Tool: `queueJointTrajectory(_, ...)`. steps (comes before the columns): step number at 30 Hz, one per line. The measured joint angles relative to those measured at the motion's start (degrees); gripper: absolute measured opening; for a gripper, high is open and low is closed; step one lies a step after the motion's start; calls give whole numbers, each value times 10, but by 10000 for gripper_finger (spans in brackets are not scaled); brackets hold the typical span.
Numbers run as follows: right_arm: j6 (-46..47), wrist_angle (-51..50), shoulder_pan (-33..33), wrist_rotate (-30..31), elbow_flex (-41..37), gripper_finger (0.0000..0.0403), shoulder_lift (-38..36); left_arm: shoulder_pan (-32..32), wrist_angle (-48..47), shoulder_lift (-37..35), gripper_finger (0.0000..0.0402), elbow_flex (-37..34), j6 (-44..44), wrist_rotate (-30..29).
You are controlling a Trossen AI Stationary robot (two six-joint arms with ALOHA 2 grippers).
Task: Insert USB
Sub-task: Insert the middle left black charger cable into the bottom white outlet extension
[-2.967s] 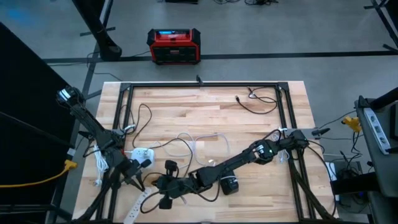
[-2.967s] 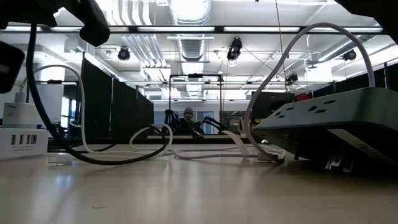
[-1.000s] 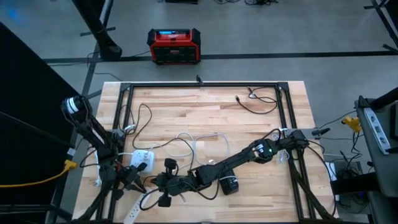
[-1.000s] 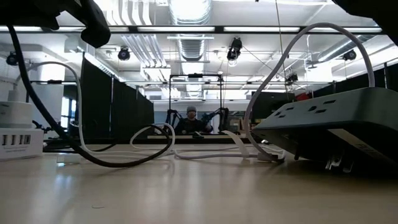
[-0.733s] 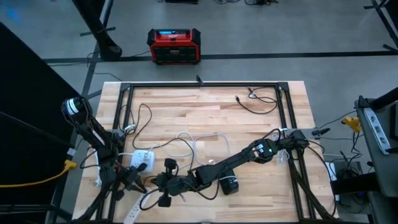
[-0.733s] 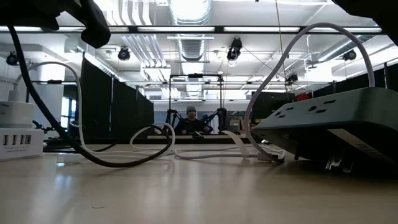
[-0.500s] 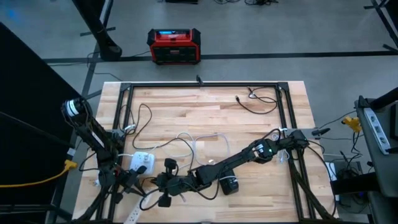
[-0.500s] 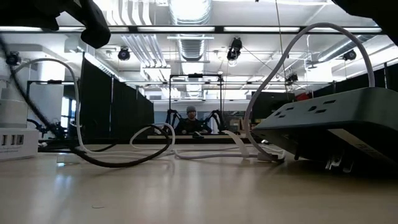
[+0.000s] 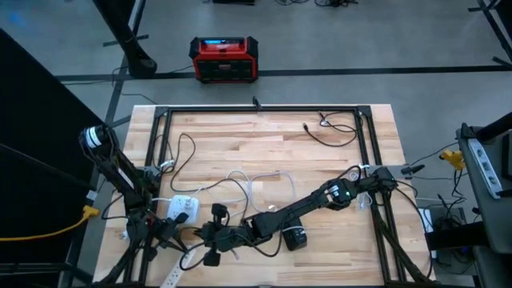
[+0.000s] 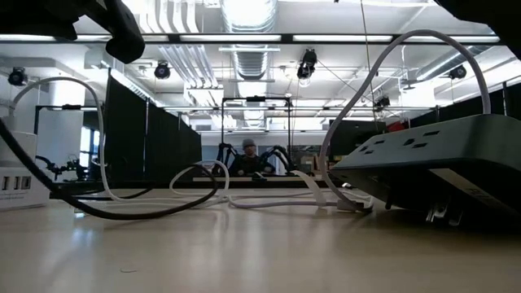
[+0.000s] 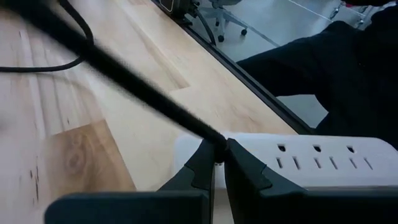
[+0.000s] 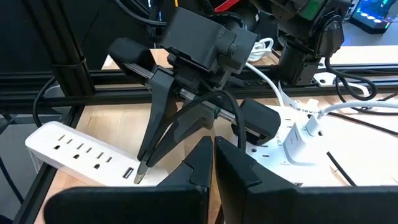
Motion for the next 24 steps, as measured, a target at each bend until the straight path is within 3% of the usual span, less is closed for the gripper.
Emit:
queueJointTrajectory(5, 0, 0, 0, 0, 0, 2, 0, 0, -66, -35, 9, 7, -8, 2)
queueJointTrajectory(15, -1, 0, -3, 0, 0, 2, 0, 1, -371, -101, 6, 113, -11, 5)
queueJointTrajectory(24, -1, -1, -3, 0, 0, 2, 0, 1, -380, -121, 2, 121, -39, 1)
